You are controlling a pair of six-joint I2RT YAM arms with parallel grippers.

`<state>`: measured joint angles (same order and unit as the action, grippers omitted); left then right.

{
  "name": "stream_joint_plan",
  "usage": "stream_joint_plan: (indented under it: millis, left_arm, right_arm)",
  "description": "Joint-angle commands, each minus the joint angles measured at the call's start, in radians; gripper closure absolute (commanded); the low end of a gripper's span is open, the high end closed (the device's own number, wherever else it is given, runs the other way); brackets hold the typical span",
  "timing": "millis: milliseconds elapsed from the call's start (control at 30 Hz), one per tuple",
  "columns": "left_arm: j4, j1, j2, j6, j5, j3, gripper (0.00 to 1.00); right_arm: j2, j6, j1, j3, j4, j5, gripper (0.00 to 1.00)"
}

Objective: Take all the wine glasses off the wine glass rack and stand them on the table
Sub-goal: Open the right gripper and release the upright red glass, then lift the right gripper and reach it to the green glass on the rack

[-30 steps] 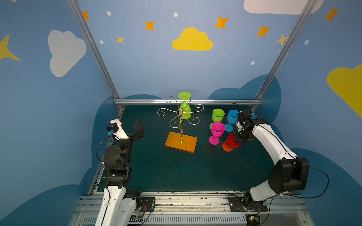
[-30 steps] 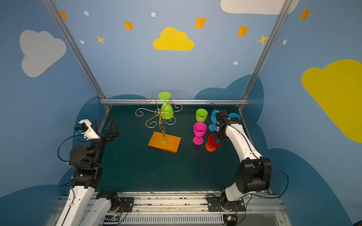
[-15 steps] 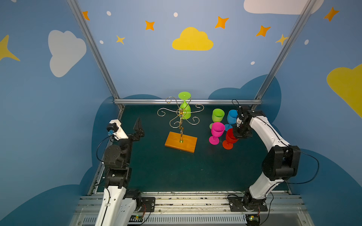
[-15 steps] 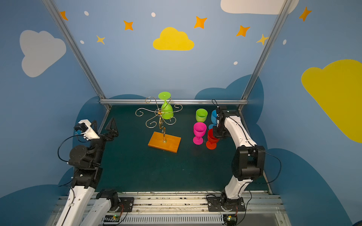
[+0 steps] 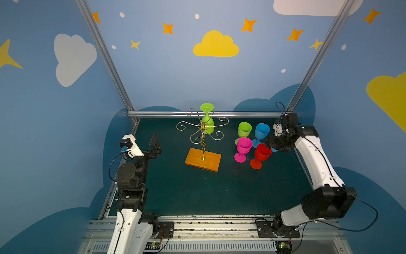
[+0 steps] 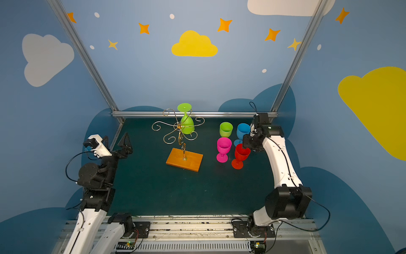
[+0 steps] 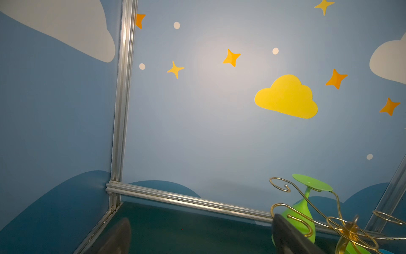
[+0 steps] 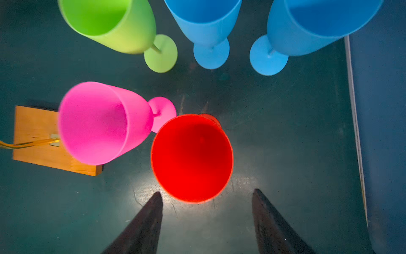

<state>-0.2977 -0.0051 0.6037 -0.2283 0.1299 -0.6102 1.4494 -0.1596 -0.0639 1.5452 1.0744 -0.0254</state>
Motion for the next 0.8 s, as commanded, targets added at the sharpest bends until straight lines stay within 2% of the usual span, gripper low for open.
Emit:
stream_joint_plan:
  millis: [0,67,167,300,433,567,767]
  left_arm:
    - [0.023,0.007,0.012,0.002,-0.012,-0.018,0.02]
    - [0.041,0.007,0.026,-0.005,-0.033,-0.035,0.02]
    - [0.065,0.008,0.052,-0.019,-0.087,-0.074,0.02]
    - [0.142,0.009,0.109,-0.042,-0.18,-0.17,0.02]
    - [0.207,0.009,0.17,-0.057,-0.262,-0.262,0.04]
    - [0.182,0.01,0.175,-0.057,-0.27,-0.251,0.04]
    - [0.131,0.01,0.151,-0.034,-0.257,-0.194,0.03]
  right_arm:
    - [-0.115,-0.017,0.006,-0.056,-0.077,-0.052,0.32]
    - [-0.224,-0.05,0.006,-0.143,-0.191,-0.076,0.31]
    - [-0.393,-0.058,0.008,-0.29,-0.391,-0.179,0.27]
    - [-0.476,-0.1,0.006,-0.304,-0.408,-0.27,0.26]
    - [-0.469,-0.139,0.003,-0.285,-0.453,-0.396,0.26]
    - [-0.398,-0.184,-0.014,-0.238,-0.525,-0.502,0.26]
    - [-0.238,-0.206,-0.1,-0.11,-0.6,-0.53,0.26]
